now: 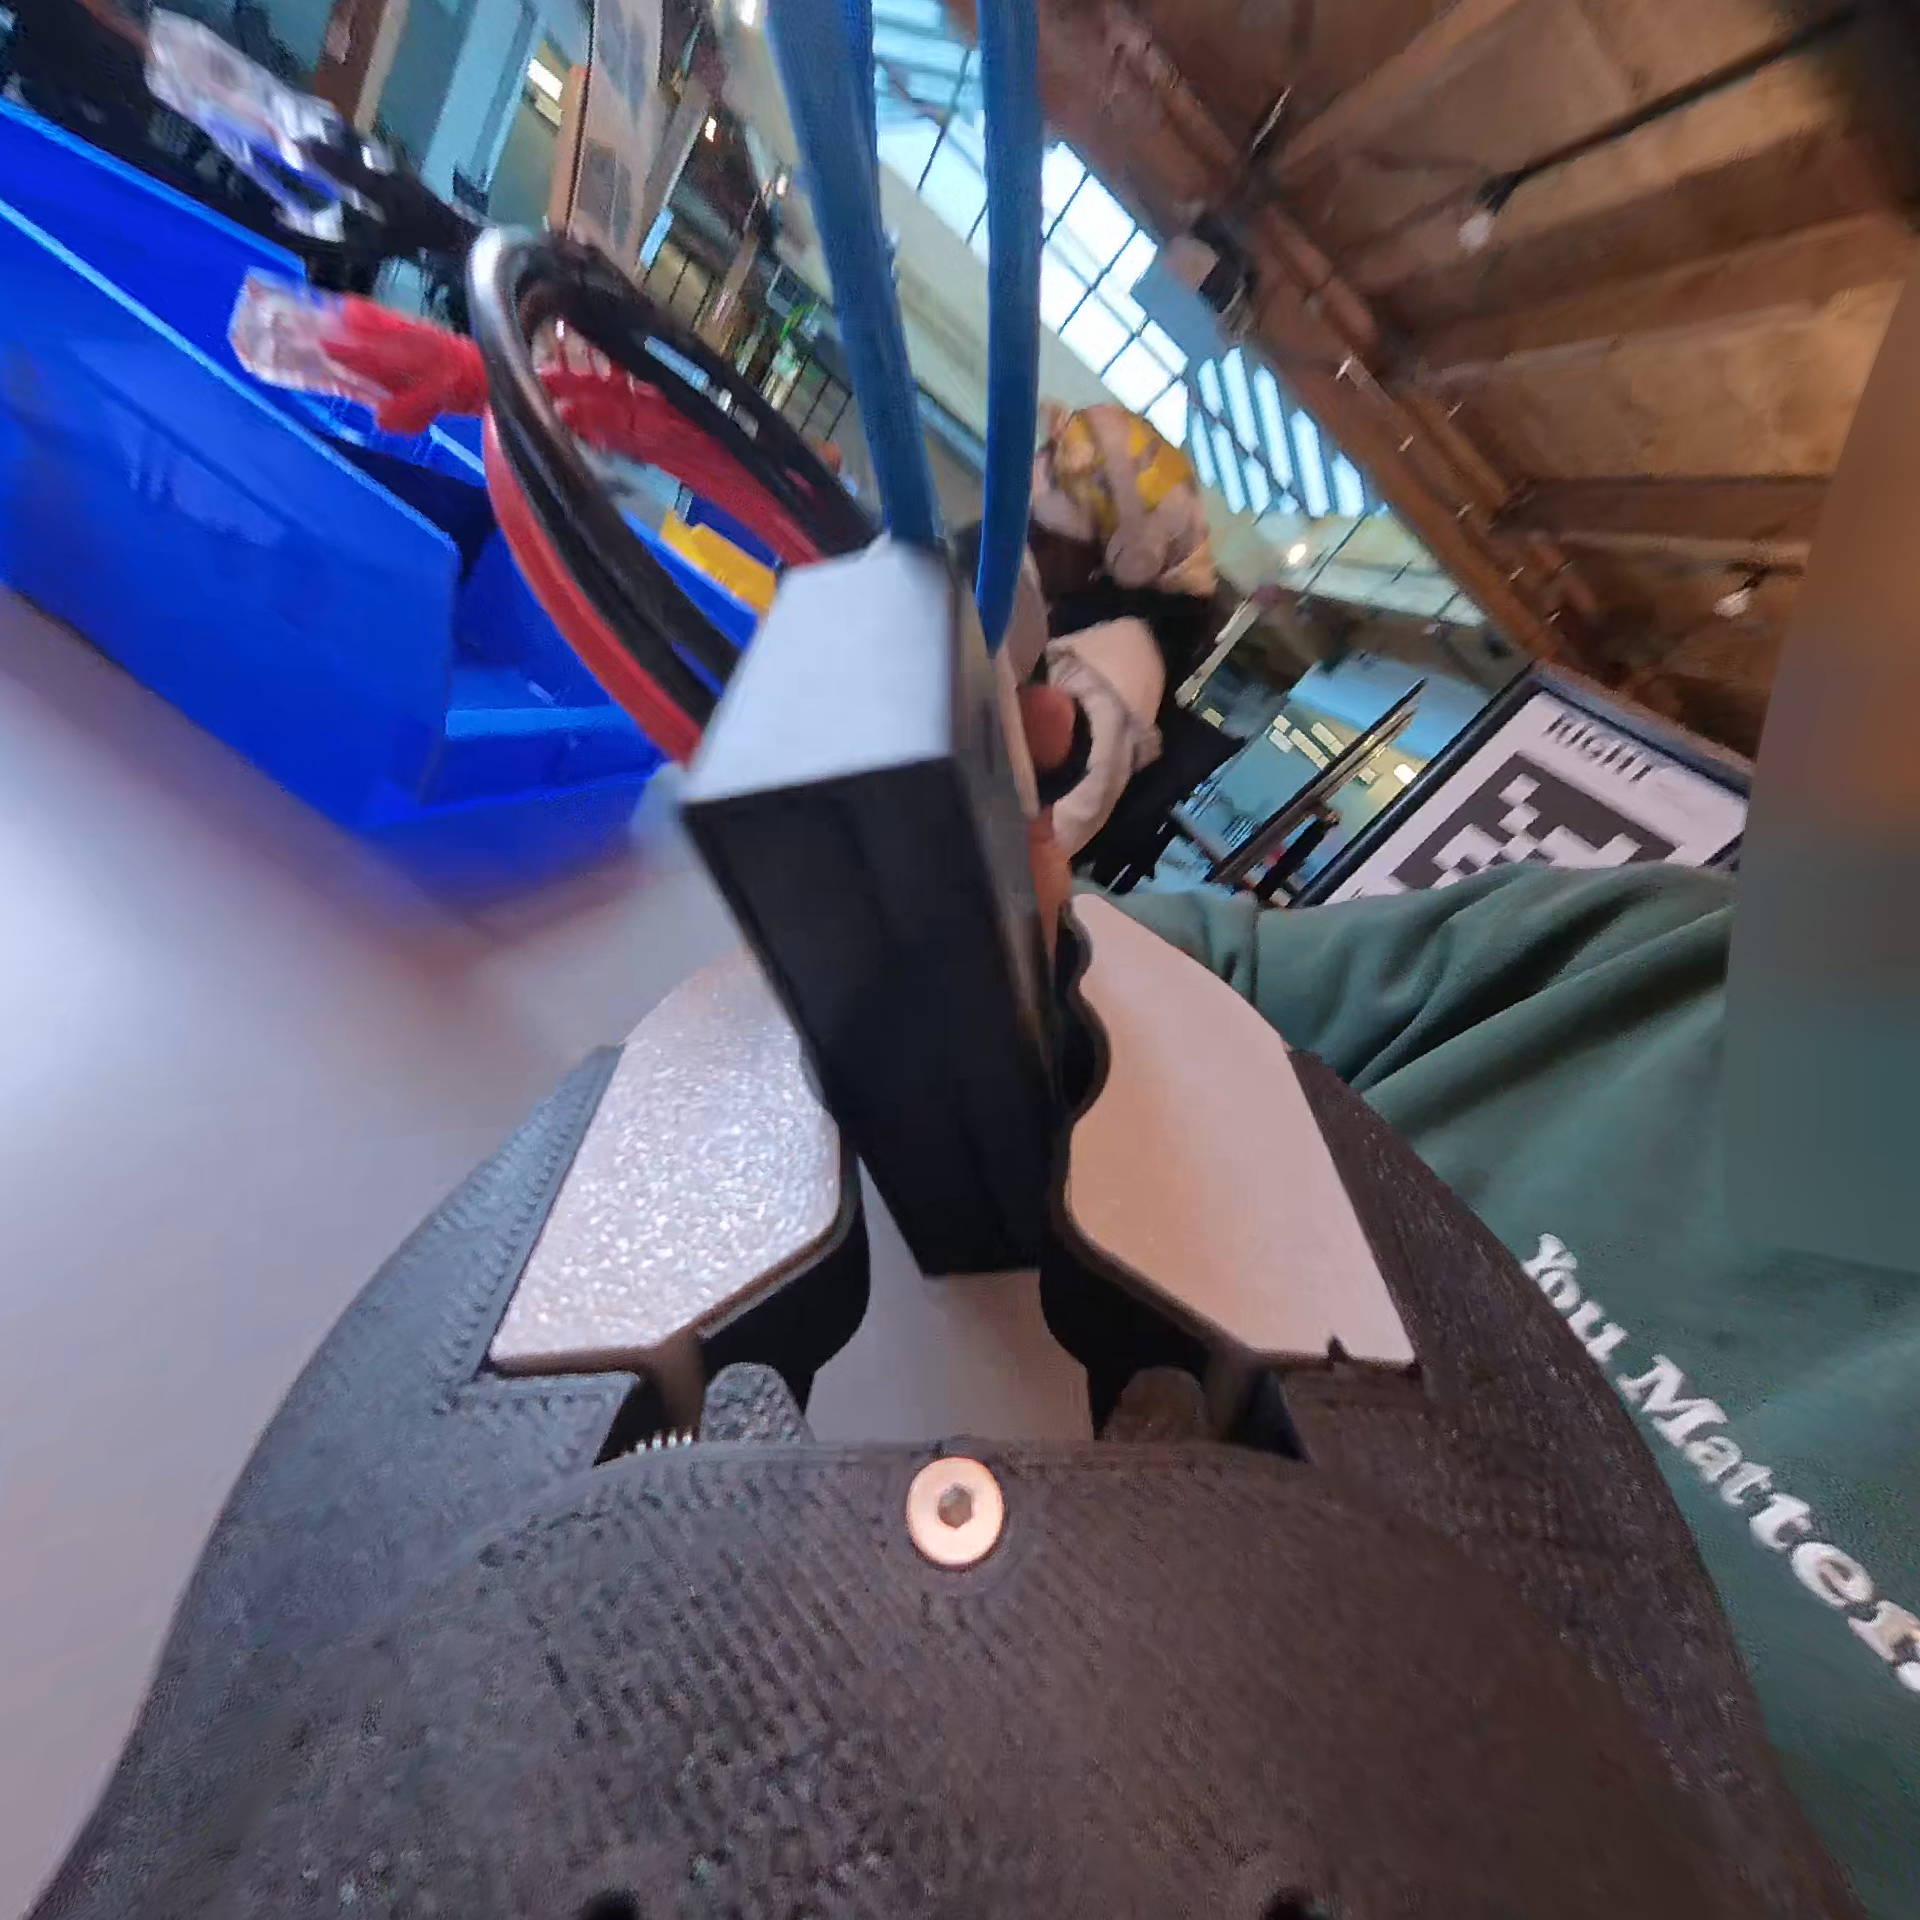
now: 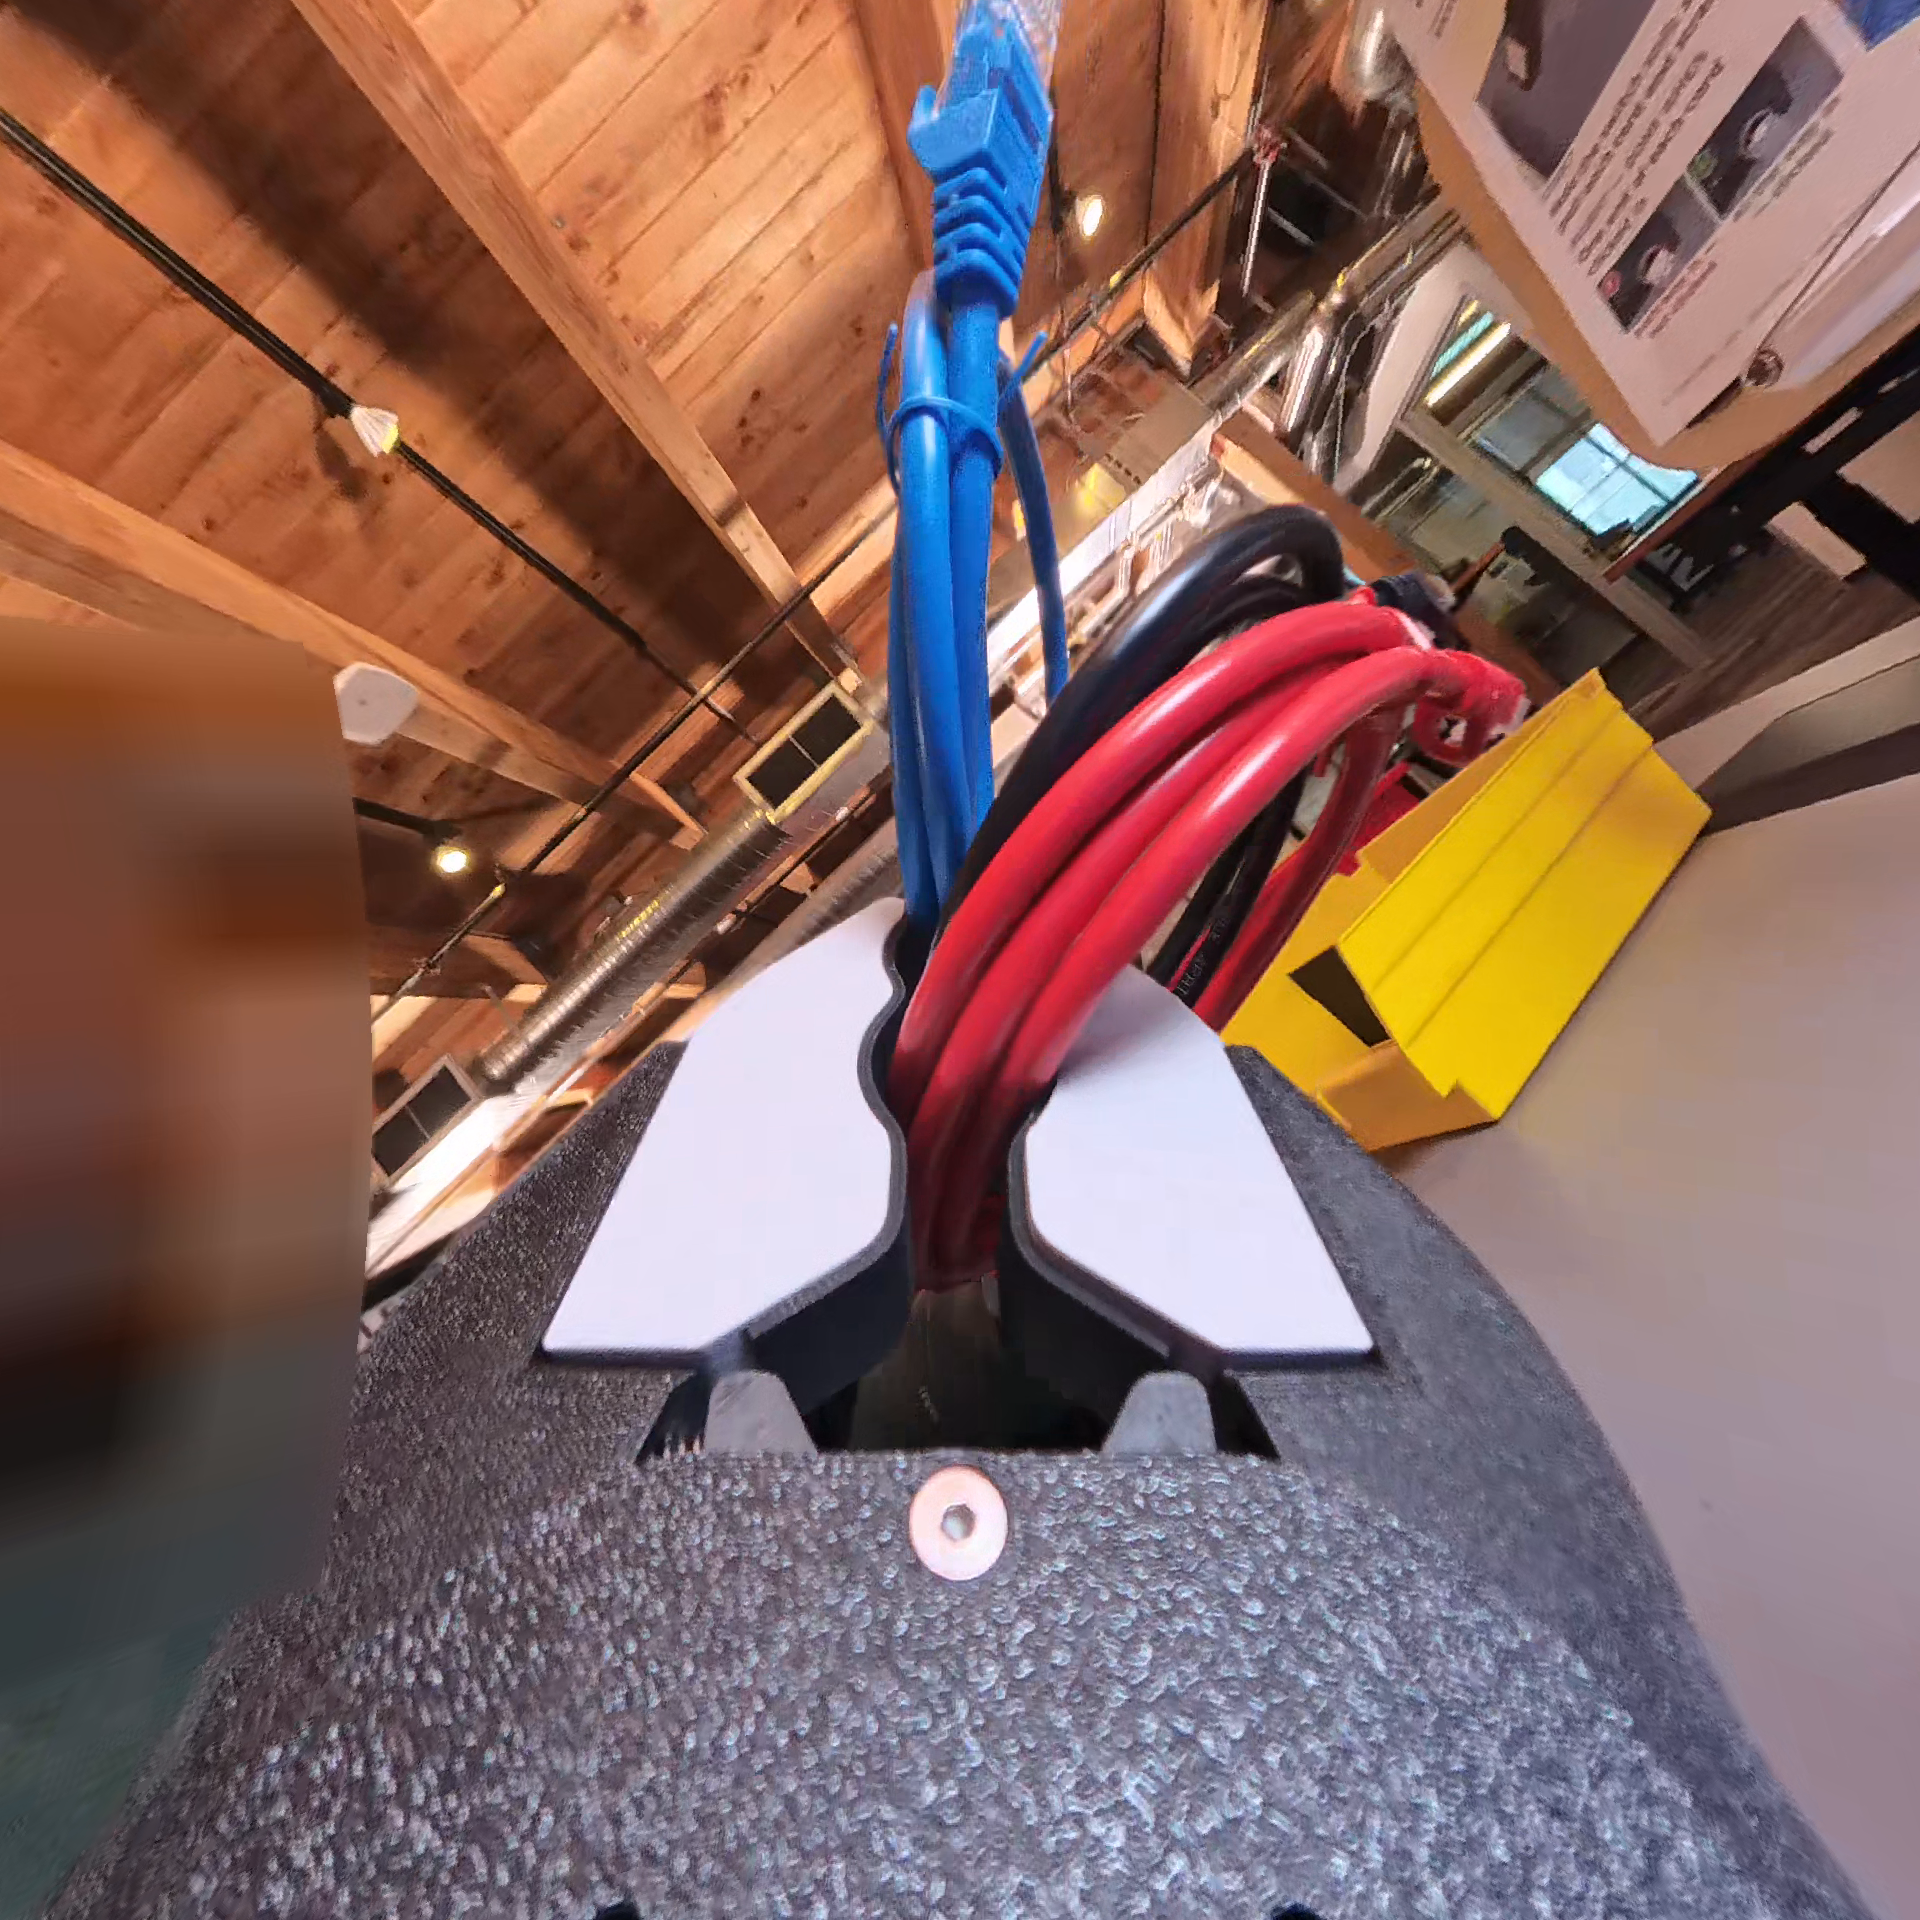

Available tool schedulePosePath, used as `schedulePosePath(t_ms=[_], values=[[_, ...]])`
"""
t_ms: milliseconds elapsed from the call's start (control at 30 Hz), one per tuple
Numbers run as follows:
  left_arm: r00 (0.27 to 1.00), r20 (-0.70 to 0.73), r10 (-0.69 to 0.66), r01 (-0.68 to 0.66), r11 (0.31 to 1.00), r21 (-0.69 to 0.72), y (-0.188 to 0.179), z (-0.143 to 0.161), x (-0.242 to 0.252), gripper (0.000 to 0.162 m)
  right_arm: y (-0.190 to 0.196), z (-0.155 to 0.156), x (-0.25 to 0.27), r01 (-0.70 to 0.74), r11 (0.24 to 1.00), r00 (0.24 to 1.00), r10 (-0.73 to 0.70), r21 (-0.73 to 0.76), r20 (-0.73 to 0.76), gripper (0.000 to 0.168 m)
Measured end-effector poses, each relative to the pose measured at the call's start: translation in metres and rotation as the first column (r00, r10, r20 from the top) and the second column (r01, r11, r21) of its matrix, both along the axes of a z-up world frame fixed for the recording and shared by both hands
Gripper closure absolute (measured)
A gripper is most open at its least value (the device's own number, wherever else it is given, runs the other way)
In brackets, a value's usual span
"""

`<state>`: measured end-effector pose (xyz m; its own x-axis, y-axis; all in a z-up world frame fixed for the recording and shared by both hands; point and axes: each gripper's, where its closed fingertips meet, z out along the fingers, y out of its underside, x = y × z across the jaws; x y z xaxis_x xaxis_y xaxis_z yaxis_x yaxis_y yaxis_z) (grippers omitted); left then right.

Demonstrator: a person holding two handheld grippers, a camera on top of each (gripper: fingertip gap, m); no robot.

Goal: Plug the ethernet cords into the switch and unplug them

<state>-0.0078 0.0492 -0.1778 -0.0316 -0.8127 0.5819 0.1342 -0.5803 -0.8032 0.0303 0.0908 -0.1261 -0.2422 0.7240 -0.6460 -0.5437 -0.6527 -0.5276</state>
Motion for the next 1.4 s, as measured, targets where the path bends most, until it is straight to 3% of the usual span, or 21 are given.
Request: schedulePosePath(t_ms=[67, 133, 233, 300, 400, 433, 467, 533, 600, 767, 933, 1200, 1400], values=[[0.998, 0.060, 0.024, -0.023, 0.999, -0.025, 0.007, 0.009, -0.009, 0.131, -0.005, -0.005, -0.008, -0.020, 0.999, 0.997, 0.016, 0.046, 0.082, 0.155], [0.999, 0.033, 0.030, -0.029, 0.999, -0.035, 0.011, 0.007, -0.017, 0.131, -0.004, -0.015, -0.017, -0.041, 0.997, 0.977, 0.025, 0.070, 0.211, 0.152], [0.996, -0.037, 0.082, -0.083, 0.997, -0.011, 0.017, 0.009, -0.028, 0.131, 0.013, -0.027, -0.010, -0.001, 0.996, 0.928, -0.033, 0.092, 0.372, 0.120], [0.991, -0.056, 0.125, -0.126, 0.991, -0.033, 0.025, 0.011, -0.037, 0.132, 0.032, -0.035, 0.006, 0.099, 0.977, 0.839, -0.185, 0.191, 0.511, 0.114], [0.968, -0.138, 0.209, -0.220, 0.973, -0.068, 0.043, -0.001, -0.052, 0.131, 0.053, -0.027, 0.036, 0.227, 0.839, 0.576, -0.525, 0.495, 0.626, 0.117], [0.966, -0.151, 0.211, -0.227, 0.969, -0.099, 0.046, -0.006, -0.054, 0.131, 0.047, -0.018, 0.036, 0.201, 0.783, 0.528, -0.592, 0.588, 0.608, 0.124], [0.966, -0.171, 0.195, -0.218, 0.968, -0.127, 0.047, -0.012, -0.055, 0.131, 0.031, -0.012, 0.026, 0.124, 0.757, 0.535, -0.595, 0.641, 0.599, 0.134], [0.967, -0.211, 0.142, -0.176, 0.972, -0.155, 0.044, -0.023, -0.049, 0.131, -0.010, -0.018, -0.011, -0.123, 0.769, 0.591, -0.451, 0.627, 0.669, 0.143], [0.969, -0.236, 0.070, -0.111, 0.980, -0.166, 0.034, -0.029, -0.038, 0.131, -0.033, -0.038, -0.039, -0.290, 0.792, 0.576, -0.304, 0.538, 0.759, 0.141], [0.937, -0.349, 0.014, -0.033, 0.998, -0.048, 0.013, -0.037, -0.024, 0.132, -0.041, -0.082, -0.052, -0.508, 0.782, 0.402, -0.157, 0.363, 0.902, 0.139], [0.919, -0.395, -0.003, 0.020, 0.999, 0.039, 0.002, -0.036, -0.018, 0.132, -0.037, -0.092, -0.055, -0.563, 0.758, 0.341, -0.151, 0.330, 0.928, 0.141], [0.917, -0.400, 0.009, 0.066, 0.983, 0.172, -0.008, -0.028, -0.013, 0.132, -0.060, -0.091, -0.063, -0.632, 0.730, 0.427, 0.048, 0.260, 0.903, 0.153], [0.928, -0.371, 0.012, 0.055, 0.984, 0.167, -0.007, -0.028, -0.013, 0.132, -0.060, -0.093, -0.065, -0.596, 0.753, 0.454, 0.030, 0.279, 0.890, 0.154]])
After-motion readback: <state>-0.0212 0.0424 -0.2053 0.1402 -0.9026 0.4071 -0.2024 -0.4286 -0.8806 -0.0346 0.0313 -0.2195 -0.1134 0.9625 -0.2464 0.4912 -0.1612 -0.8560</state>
